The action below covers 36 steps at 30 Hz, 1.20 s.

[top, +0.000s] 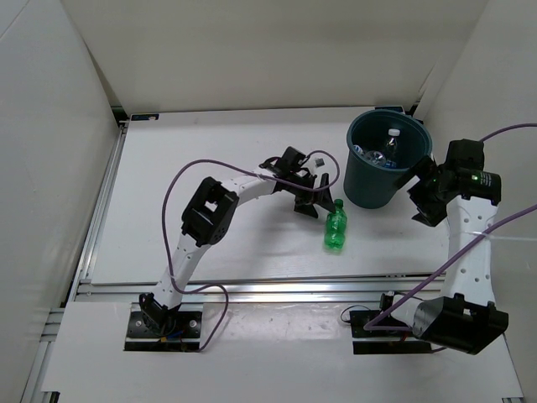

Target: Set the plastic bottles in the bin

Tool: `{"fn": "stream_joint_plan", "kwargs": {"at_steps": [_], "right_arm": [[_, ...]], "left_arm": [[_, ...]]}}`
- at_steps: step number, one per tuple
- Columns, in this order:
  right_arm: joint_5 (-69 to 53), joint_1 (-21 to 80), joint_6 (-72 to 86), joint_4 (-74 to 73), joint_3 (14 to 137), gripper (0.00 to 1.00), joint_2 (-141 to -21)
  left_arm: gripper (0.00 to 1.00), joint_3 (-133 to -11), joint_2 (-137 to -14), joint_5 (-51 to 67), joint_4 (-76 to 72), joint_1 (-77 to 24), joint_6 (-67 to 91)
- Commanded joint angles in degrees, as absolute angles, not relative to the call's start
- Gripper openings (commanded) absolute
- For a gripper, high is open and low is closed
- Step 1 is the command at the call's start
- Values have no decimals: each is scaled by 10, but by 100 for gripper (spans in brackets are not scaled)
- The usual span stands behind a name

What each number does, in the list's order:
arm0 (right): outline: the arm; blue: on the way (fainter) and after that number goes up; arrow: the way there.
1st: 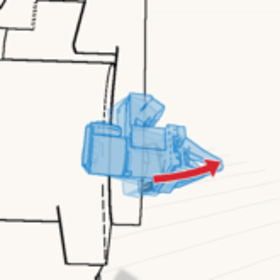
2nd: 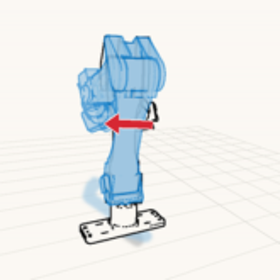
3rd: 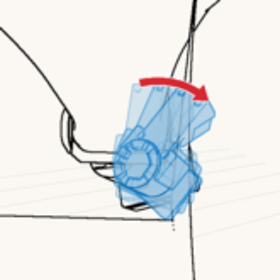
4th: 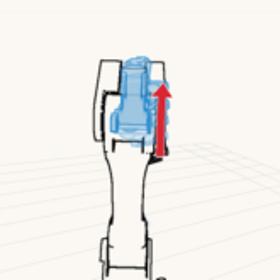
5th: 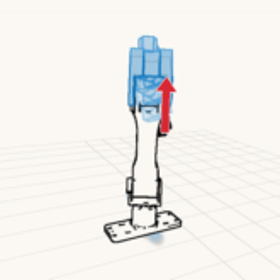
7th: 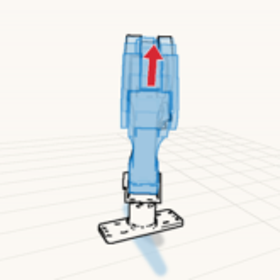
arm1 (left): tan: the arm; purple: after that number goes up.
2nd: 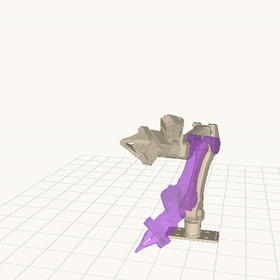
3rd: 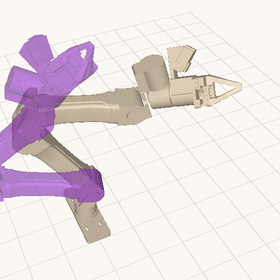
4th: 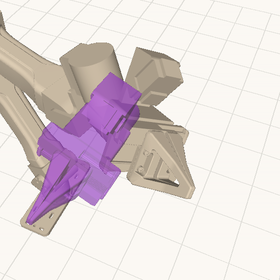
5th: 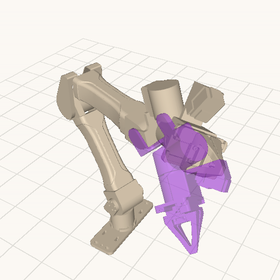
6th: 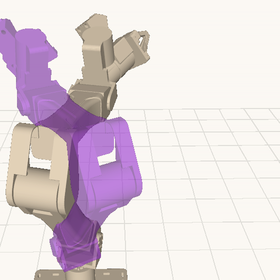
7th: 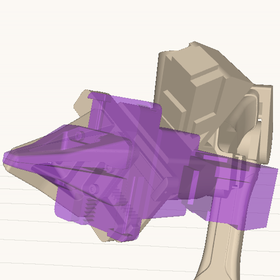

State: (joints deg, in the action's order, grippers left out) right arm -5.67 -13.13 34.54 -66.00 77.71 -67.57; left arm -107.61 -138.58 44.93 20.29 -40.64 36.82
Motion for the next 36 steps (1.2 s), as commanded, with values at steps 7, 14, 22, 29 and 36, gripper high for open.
{"fn": "stream_joint_plan", "kwargs": {"at_steps": [7, 14, 22, 29, 36], "right_arm": [[-45, -134, 345, -661, 737, 100, -635], [-20, -134, 340, -673, 720, 100, -611], [-14, -134, 335, -679, 720, 100, -605], [-14, -134, 340, -667, 744, 100, -623], [-9, -134, 352, -661, 744, 100, -628]], "left_arm": [[100, -1109, -1387, 462, 217, -432, 364], [87, -1142, -1419, 475, 217, -444, 381], [52, -1158, -1408, 504, 217, -444, 383], [37, -1020, -1256, 489, 224, -377, 438], [34, -1106, -1115, 341, 294, -292, 391]]}}
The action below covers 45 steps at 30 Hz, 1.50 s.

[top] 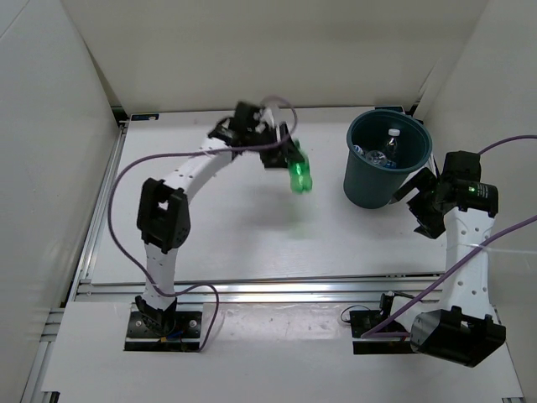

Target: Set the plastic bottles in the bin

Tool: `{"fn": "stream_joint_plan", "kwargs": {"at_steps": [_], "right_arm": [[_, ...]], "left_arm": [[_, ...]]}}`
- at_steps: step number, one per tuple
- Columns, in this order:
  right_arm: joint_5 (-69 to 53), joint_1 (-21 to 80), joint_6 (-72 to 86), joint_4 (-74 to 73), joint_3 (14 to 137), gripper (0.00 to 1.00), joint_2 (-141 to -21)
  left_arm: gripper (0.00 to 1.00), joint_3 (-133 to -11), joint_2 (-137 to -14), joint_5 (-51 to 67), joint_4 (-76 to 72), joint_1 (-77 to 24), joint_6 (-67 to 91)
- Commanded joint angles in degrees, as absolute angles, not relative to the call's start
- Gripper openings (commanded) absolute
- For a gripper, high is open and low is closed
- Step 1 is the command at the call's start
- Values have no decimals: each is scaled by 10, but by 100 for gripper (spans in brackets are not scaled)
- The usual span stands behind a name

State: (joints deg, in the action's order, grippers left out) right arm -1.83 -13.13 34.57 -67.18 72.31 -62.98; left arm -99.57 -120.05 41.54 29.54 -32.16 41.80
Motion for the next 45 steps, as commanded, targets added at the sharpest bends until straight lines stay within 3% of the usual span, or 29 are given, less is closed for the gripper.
{"fn": "stream_joint_plan", "kwargs": {"at_steps": [1, 3, 5, 7, 10, 14, 17, 23, 25, 26, 27, 28, 32, 38, 41, 44, 45], "right_arm": [[-9, -134, 352, -661, 744, 100, -628], [-9, -134, 352, -661, 744, 100, -634], [-3, -134, 358, -661, 744, 100, -634], [3, -134, 374, -656, 744, 100, -640], [10, -139, 381, -656, 771, 100, -645], [30, -155, 374, -686, 844, 100, -645], [37, -155, 360, -692, 895, 100, -645], [47, -155, 349, -697, 907, 100, -645], [41, -155, 349, -697, 907, 100, -650], [41, -155, 355, -697, 913, 100, -650], [41, -155, 355, -697, 913, 100, -650], [33, -155, 355, -692, 920, 100, -656], [7, -155, 367, -680, 931, 100, -671], [-24, -155, 385, -660, 944, 100, -691], [-29, -155, 390, -655, 949, 100, -697], [-34, -155, 390, -649, 949, 100, -709], [-34, -155, 390, -649, 949, 100, -715]], "left_arm": [[34, -1154, -1122, 331, 294, -292, 382], [36, -1333, -1183, 312, 294, -299, 345], [44, -1450, -1265, 301, 294, -309, 343], [44, -1523, -1303, 301, 241, -316, 358], [49, -1436, -1294, 272, 144, -344, 377], [56, -1504, -1356, 239, 40, -384, 386], [56, -1455, -1356, 177, -67, -403, 402], [58, -1467, -1392, 172, -91, -429, 421], [71, -1462, -1398, 189, -66, -437, 426], [90, -1462, -1398, 207, -48, -437, 421], [100, -1462, -1391, 207, -47, -437, 421], [100, -1462, -1375, 207, -40, -437, 416], [100, -1406, -1289, 209, 7, -397, 403], [100, -1145, -1081, 257, 140, -348, 304], [100, -1048, -950, 138, 231, -348, 204], [100, -902, -806, -63, 237, -355, 140], [100, -864, -774, -189, 237, -355, 140]]}}
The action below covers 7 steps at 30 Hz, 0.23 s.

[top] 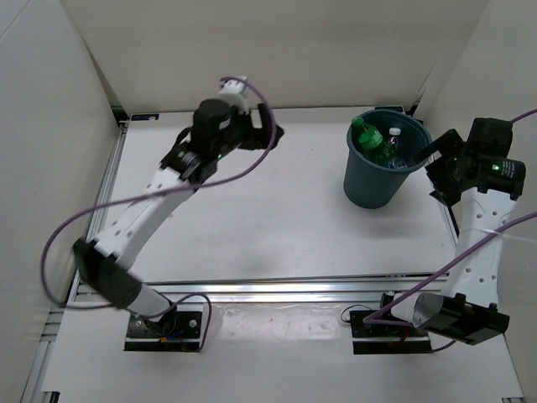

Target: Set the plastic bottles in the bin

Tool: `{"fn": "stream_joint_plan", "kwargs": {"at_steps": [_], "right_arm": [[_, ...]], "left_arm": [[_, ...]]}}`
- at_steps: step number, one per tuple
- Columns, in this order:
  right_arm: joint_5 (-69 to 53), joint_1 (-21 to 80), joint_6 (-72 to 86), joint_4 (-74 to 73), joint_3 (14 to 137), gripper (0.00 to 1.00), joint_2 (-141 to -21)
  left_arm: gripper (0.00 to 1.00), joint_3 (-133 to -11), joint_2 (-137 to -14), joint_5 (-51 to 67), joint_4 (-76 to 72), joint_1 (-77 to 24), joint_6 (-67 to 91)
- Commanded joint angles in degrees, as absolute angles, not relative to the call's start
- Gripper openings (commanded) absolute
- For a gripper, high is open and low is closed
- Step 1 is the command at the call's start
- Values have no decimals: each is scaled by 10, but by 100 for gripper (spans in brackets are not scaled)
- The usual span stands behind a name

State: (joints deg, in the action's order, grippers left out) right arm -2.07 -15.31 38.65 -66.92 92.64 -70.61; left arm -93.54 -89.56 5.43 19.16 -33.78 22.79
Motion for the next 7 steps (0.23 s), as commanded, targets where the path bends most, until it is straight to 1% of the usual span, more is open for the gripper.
{"fn": "stream_joint_plan", "kwargs": {"at_steps": [1, 3, 4, 5, 6, 7], "right_arm": [[-34, -155, 390, -649, 949, 100, -715], [-34, -155, 390, -643, 942, 100, -715], [-34, -155, 390, -643, 942, 100, -715], [-41, -155, 382, -643, 937, 100, -715], [-47, -155, 382, -643, 937, 100, -710], [-53, -155, 375, -643, 937, 100, -710]], "left_arm": [[100, -793, -745, -245, 237, -355, 140], [100, -724, -669, -331, 237, -331, 163], [100, -693, -648, -393, 237, -323, 163], [100, -640, -629, -425, 237, -316, 170], [100, -616, -595, -459, 237, -309, 195], [100, -593, -580, -534, 243, -294, 217]]}}
